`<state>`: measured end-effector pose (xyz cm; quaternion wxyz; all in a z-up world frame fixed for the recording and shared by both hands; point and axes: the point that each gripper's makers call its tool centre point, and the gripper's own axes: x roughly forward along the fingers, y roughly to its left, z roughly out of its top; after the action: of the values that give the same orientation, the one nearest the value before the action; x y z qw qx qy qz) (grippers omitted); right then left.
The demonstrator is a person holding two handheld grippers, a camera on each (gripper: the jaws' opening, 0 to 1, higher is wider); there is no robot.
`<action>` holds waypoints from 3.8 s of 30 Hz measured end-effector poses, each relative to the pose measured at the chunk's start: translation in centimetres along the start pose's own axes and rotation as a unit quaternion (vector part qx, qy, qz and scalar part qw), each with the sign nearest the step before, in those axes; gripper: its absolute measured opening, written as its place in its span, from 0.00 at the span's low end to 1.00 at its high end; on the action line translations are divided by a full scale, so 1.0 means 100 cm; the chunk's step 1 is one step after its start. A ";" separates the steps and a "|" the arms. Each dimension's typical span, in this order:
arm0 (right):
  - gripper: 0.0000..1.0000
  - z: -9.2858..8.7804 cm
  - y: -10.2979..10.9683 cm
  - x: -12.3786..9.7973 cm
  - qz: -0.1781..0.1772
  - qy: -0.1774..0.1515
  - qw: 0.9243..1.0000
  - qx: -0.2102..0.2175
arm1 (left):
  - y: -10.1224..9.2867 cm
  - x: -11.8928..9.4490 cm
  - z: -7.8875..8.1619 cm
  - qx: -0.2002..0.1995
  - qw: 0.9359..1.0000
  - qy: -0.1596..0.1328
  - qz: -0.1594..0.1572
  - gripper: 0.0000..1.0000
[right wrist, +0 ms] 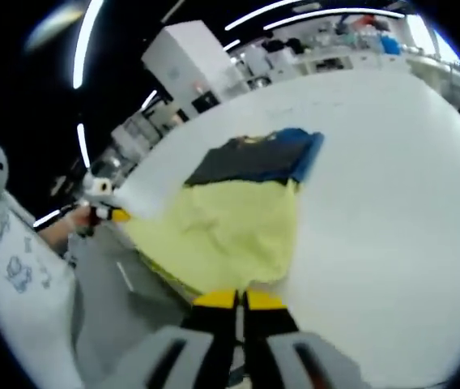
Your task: Fold the garment on the visible template until the final outline fits inside the template.
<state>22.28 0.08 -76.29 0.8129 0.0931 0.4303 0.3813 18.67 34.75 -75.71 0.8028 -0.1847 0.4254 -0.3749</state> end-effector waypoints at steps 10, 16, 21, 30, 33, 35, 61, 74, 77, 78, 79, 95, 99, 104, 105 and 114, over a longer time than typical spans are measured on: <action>0.00 0.071 -0.018 0.000 -0.017 -0.072 0.997 -0.016 | 0.012 -0.001 0.081 0.007 0.996 -0.089 -0.015 0.00; 0.00 0.114 -0.028 0.005 -0.025 -0.106 0.994 -0.025 | 0.022 0.002 0.118 0.007 0.992 -0.125 -0.012 0.00; 0.00 0.153 -0.036 0.014 -0.040 -0.128 0.990 -0.039 | 0.035 0.004 0.151 0.007 0.988 -0.156 -0.004 0.00; 0.00 0.197 -0.050 0.040 -0.063 -0.138 0.987 -0.059 | 0.068 0.015 0.193 -0.008 0.981 -0.194 0.027 0.00; 0.00 0.207 -0.062 0.045 -0.073 -0.137 0.985 -0.068 | 0.081 0.014 0.207 -0.016 0.976 -0.214 0.034 0.00; 0.00 0.213 -0.067 0.046 -0.078 -0.144 0.985 -0.062 | 0.084 0.016 0.213 -0.022 0.972 -0.228 0.043 0.00; 0.00 0.212 -0.124 0.113 -0.114 -0.123 0.986 -0.007 | 0.153 0.064 0.222 -0.135 0.952 -0.259 0.094 0.00; 0.00 0.173 -0.134 0.135 -0.119 -0.075 0.990 0.017 | 0.184 0.081 0.186 -0.143 0.961 -0.198 0.130 0.00; 0.00 0.170 -0.137 0.139 -0.120 -0.071 0.990 0.020 | 0.177 0.082 0.181 -0.142 0.962 -0.193 0.128 0.00; 0.00 0.170 -0.137 0.139 -0.120 -0.071 0.990 0.021 | 0.176 0.082 0.181 -0.137 0.964 -0.191 0.127 0.00; 0.00 0.170 -0.137 0.139 -0.119 -0.071 0.990 0.021 | 0.182 0.083 0.180 -0.133 0.965 -0.188 0.126 0.00; 0.11 0.172 -0.135 0.136 -0.113 -0.075 0.991 -0.018 | 0.169 0.088 0.178 -0.049 0.979 -0.157 0.120 0.28; 0.35 0.176 -0.132 0.136 -0.101 -0.085 0.990 -0.056 | 0.163 0.090 0.176 -0.018 0.983 -0.146 0.114 0.35; 0.63 0.167 -0.120 0.136 -0.074 -0.077 0.991 -0.083 | 0.154 0.092 0.173 0.008 0.986 -0.137 0.097 0.43; 0.67 0.166 -0.119 0.138 -0.068 -0.074 0.991 -0.093 | 0.152 0.093 0.173 0.036 0.986 -0.131 0.097 0.47; 0.73 0.160 -0.100 0.144 -0.038 -0.066 0.991 -0.107 | 0.137 0.097 0.174 0.068 0.989 -0.122 0.053 0.59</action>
<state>44.89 6.08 -80.36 0.8586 0.0143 0.3360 0.3870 42.51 35.93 -79.52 0.8781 -0.1507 0.3072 -0.3344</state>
